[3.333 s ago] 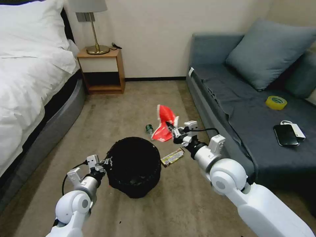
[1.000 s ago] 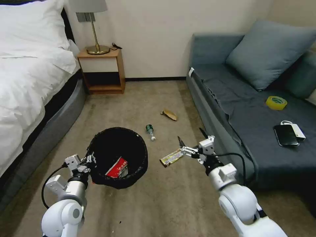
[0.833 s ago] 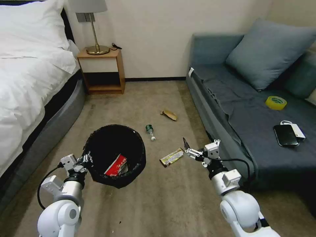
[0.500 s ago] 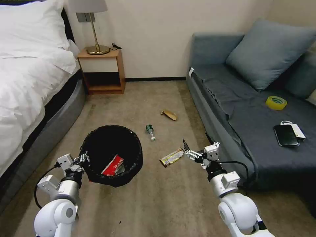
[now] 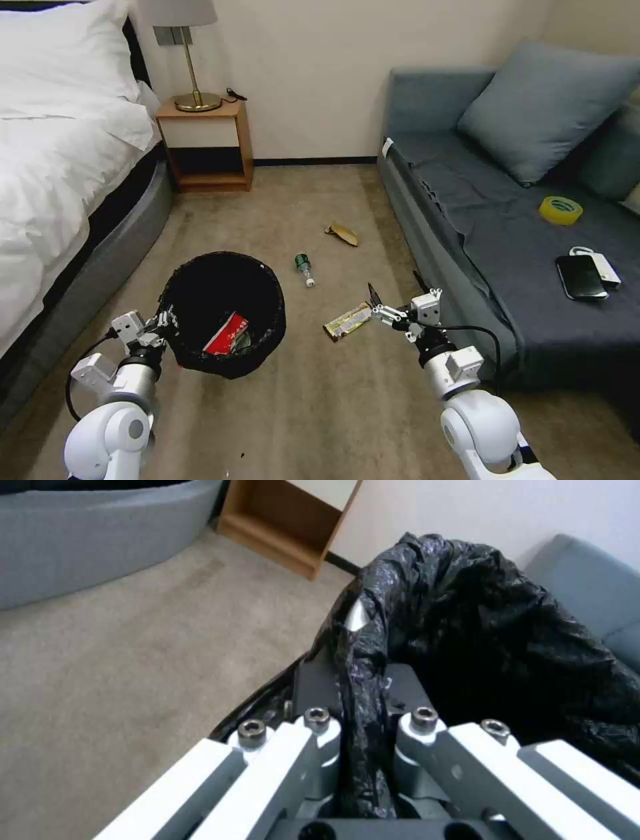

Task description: Pick up the trash bin, then pick up the garbage on the floor and place it into the trash bin.

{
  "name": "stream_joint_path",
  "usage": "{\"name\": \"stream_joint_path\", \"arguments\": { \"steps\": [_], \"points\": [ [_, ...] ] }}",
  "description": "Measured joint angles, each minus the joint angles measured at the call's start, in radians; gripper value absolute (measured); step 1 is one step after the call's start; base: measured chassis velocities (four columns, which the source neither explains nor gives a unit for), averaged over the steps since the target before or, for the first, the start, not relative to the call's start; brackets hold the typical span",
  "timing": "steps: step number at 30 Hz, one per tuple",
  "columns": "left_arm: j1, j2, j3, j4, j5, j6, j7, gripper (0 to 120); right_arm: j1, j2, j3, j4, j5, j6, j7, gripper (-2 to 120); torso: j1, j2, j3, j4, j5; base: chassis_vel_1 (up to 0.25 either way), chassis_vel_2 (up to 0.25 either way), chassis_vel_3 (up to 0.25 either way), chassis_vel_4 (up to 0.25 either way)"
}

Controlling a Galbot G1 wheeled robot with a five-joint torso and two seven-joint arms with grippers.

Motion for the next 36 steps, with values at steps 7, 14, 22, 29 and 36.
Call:
{"name": "stream_joint_path", "arguments": {
  "steps": [7,14,22,29,36],
  "points": [
    [0.0,0.0,-0.001,-0.005,-0.001,0.0,0.0,5,-0.001,-0.002,0.004,-0.008,-0.004,0.002,-0.006,100,0.0,0.0,0.0,0.0,0.0001,-0.153,0.138,0.154,-0.152],
    [0.001,-0.001,-0.002,-0.005,-0.002,0.001,-0.001,5,0.001,-0.004,0.001,-0.015,-0.004,0.002,-0.008,100,0.0,0.0,0.0,0.0,0.0,-0.115,0.111,0.114,-0.113],
    [-0.006,0.005,-0.008,-0.004,-0.012,0.002,-0.001,5,0.008,-0.005,-0.012,-0.03,-0.004,-0.001,-0.008,100,0.0,0.0,0.0,-0.0001,-0.0001,-0.131,0.128,0.118,-0.131],
    [-0.016,0.01,-0.007,0.003,-0.022,0.005,-0.002,5,0.02,-0.006,-0.026,-0.066,-0.002,-0.005,-0.006,100,0.0,0.0,0.0,0.0001,0.0,-0.162,0.162,0.155,-0.153],
    [-0.026,0.01,-0.002,0.009,-0.026,0.008,-0.002,5,0.039,-0.019,-0.05,-0.115,0.022,-0.018,-0.003,100,0.0,0.0,0.0,-0.0002,0.0,-0.132,0.106,0.114,-0.106]
  ]
}}
